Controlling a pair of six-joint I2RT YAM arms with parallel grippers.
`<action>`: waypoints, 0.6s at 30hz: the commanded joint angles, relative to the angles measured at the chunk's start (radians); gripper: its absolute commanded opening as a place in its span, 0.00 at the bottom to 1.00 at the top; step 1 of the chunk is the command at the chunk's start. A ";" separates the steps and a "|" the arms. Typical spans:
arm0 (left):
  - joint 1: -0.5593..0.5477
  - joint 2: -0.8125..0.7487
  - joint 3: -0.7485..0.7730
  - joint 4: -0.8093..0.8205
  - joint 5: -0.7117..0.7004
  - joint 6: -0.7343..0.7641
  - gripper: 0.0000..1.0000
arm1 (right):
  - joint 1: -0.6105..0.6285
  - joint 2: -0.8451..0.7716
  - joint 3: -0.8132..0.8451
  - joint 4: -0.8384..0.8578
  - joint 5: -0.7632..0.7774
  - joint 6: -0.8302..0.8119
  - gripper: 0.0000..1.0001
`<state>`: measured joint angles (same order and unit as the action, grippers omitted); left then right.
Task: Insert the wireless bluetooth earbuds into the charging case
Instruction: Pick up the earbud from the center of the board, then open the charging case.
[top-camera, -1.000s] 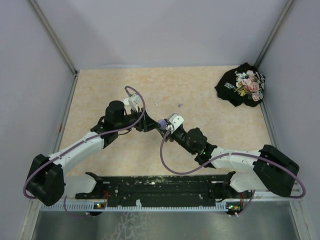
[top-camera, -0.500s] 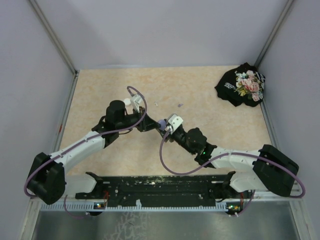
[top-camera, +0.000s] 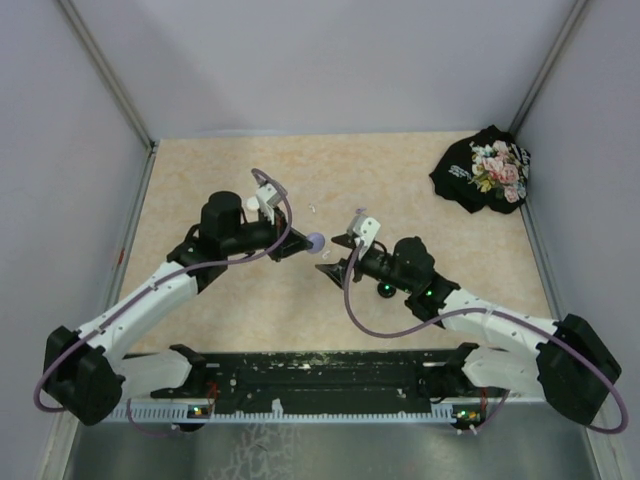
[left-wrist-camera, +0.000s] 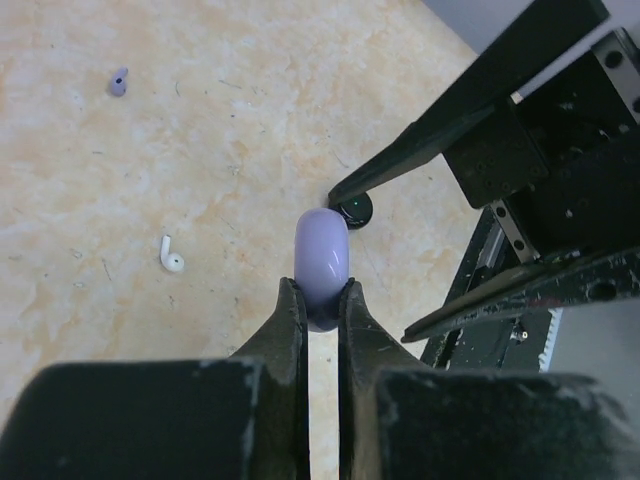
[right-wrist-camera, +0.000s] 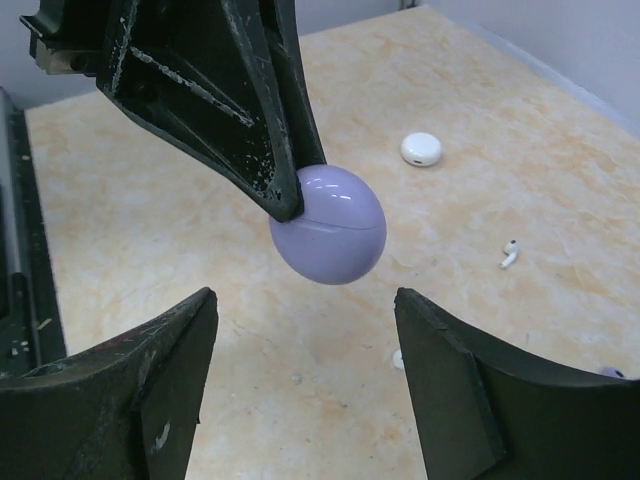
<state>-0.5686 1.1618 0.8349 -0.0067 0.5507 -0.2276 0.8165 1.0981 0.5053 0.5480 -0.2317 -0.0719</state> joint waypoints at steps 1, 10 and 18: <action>0.001 -0.048 0.056 -0.123 0.049 0.150 0.00 | -0.071 -0.040 0.037 0.001 -0.265 0.107 0.71; 0.001 -0.051 0.177 -0.320 0.213 0.355 0.01 | -0.129 0.005 0.078 0.044 -0.455 0.186 0.66; -0.001 -0.036 0.207 -0.368 0.311 0.412 0.02 | -0.129 0.034 0.118 0.063 -0.503 0.201 0.60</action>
<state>-0.5671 1.1213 1.0126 -0.3321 0.7746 0.1226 0.6952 1.1137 0.5632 0.5438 -0.6743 0.1085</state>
